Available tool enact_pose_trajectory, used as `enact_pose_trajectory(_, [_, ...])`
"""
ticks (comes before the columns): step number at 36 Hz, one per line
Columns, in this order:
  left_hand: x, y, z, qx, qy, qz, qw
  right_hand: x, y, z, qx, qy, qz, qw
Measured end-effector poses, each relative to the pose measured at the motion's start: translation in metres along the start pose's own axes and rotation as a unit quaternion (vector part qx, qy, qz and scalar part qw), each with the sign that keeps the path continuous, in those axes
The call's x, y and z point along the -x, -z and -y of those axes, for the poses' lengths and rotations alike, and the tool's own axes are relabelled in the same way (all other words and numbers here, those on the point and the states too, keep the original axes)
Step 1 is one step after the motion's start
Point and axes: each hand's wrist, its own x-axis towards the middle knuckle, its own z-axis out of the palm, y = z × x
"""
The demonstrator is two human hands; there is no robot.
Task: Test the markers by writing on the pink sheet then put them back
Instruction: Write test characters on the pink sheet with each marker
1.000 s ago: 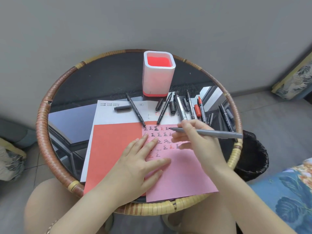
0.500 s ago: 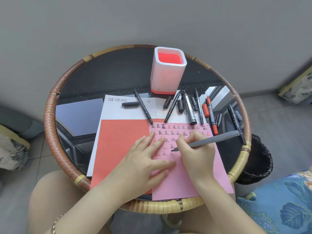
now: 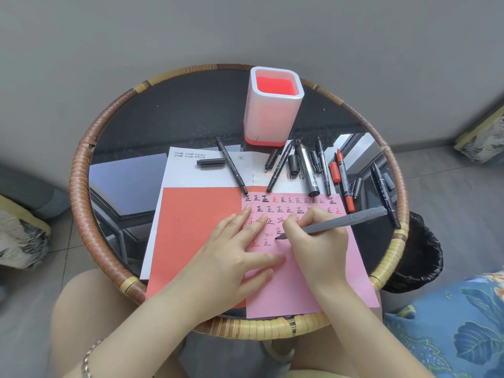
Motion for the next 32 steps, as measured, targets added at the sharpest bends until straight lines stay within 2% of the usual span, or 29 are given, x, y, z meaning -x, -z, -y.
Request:
enact_pose_trajectory(11, [-0.0002, 0.0000, 0.0001, 0.002, 0.000, 0.000, 1.000, -0.0007, -0.0009, -0.0015, 0.002, 0.003, -0.022, 1.000])
enact_pose_trajectory(32, [-0.0001, 0.0007, -0.0005, 0.000, 0.003, 0.004, 1.000, 0.0005, 0.0005, -0.0001, -0.009, 0.004, -0.004, 1.000])
